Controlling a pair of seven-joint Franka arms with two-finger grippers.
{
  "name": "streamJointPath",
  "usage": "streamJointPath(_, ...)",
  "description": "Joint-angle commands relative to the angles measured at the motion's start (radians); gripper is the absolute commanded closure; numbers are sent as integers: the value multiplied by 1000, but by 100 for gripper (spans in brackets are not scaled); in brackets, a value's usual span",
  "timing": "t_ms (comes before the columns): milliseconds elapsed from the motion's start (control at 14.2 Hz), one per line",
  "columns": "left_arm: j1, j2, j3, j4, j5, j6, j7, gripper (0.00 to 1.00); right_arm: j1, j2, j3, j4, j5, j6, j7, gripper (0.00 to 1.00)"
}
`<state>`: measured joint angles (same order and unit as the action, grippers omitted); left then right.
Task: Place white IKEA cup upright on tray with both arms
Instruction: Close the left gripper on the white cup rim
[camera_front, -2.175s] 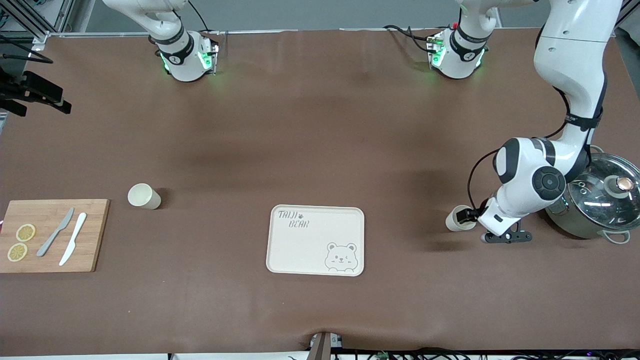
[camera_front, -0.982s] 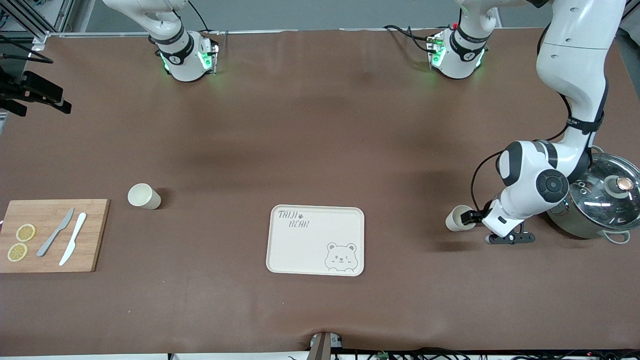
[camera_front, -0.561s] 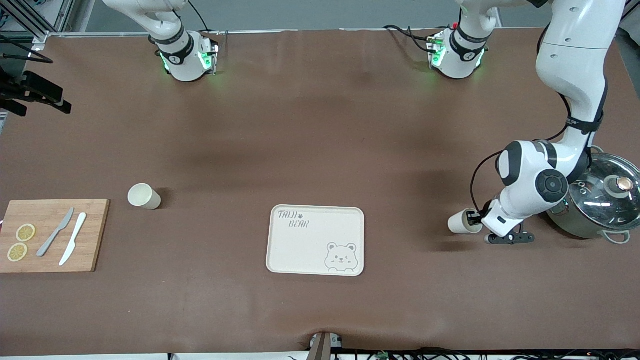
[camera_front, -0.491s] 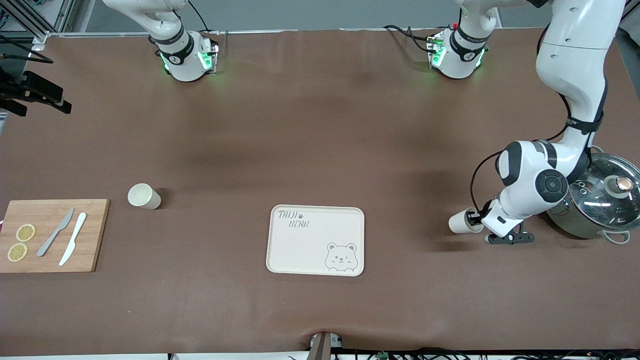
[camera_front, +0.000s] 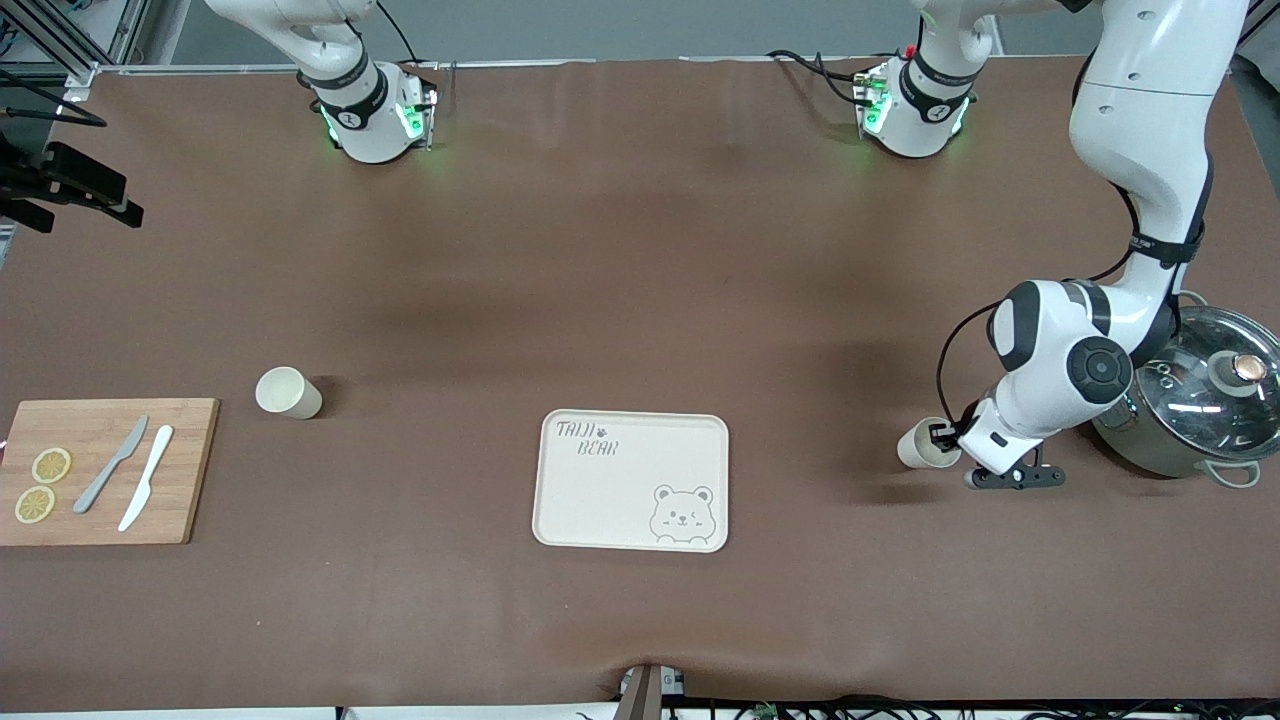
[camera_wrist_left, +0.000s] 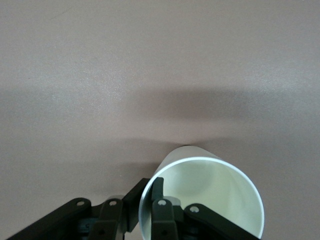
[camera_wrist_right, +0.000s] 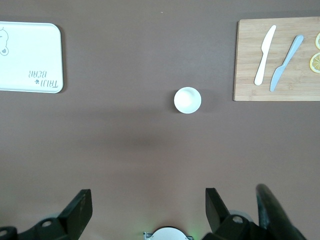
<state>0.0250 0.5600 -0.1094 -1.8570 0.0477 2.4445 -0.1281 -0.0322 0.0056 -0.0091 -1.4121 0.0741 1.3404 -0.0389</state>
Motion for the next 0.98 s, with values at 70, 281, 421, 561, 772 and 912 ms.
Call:
streamJointPath(70, 3, -3, 4, -10, -15, 11, -10, 100, -17, -1, 9, 2, 16, -9, -2, 0)
streamJointPath(281, -2, -11, 0, -10, -17, 8, -14, 100, -22, 8, 8, 4, 15, -7, -4, 0)
streamJointPath(421, -11, -15, -7, -8, -17, 2, -51, 100, -26, 10, 6, 4, 16, -9, -7, 0)
streamJointPath(561, -30, -23, -7, -8, -17, -1, -57, 100, -22, 10, 6, 4, 18, -9, -9, 0)
streamJointPath(772, -30, -48, -7, -4, -11, -41, -53, 100, -25, 10, 6, 4, 16, -7, -12, 0)
streamJointPath(912, -30, -63, -7, -4, -9, -45, -51, 100, -18, 11, 6, 4, 16, -7, -6, 0)
